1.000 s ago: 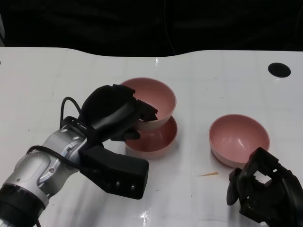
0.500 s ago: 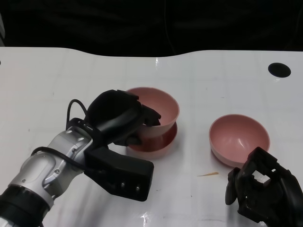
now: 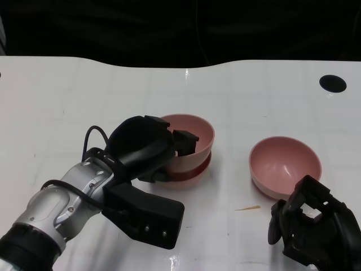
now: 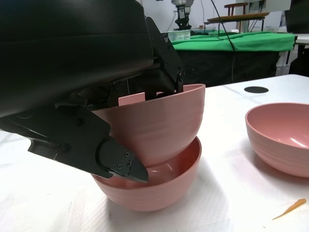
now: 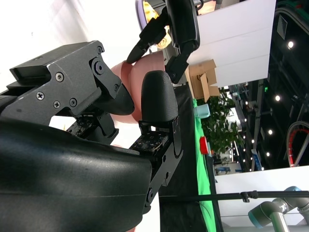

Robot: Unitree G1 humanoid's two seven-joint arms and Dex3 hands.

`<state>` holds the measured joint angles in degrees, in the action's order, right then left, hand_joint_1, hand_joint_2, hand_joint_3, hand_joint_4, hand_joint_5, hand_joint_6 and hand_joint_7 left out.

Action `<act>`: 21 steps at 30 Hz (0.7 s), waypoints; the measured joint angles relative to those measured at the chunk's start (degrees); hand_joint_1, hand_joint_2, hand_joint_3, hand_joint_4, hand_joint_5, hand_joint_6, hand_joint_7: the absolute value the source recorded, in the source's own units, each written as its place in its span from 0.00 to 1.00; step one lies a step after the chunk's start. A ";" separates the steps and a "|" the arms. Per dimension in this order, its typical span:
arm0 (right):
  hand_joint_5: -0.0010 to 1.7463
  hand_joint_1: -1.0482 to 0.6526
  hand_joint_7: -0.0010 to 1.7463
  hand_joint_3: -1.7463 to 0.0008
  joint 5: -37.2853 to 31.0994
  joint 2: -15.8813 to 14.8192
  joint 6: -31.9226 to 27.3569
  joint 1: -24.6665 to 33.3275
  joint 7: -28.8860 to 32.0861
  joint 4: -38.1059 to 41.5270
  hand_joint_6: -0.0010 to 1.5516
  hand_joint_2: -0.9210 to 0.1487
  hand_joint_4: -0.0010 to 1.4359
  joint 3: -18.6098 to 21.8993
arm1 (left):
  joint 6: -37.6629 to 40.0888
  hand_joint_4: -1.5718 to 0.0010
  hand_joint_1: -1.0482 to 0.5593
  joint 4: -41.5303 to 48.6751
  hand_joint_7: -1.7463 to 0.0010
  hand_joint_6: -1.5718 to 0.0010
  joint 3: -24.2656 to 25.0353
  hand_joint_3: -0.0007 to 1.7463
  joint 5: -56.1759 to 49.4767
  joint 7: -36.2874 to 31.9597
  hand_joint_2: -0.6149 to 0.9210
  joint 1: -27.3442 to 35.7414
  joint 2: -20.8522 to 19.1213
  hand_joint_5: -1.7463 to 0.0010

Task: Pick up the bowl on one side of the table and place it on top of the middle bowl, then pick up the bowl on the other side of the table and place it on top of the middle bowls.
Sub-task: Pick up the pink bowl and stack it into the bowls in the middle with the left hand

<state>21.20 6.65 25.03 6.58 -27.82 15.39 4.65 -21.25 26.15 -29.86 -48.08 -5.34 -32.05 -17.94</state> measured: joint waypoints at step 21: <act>1.00 0.62 0.97 0.28 -0.10 0.00 1.09 0.16 0.03 0.00 0.42 0.30 0.65 -0.07 | -0.68 0.59 0.57 1.84 0.16 0.59 -1.20 0.00 0.08 -0.93 1.00 0.01 0.56 0.00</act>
<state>21.10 6.66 26.12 6.75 -27.79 15.39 4.58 -21.93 27.99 -31.06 -48.00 -6.27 -32.04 -17.38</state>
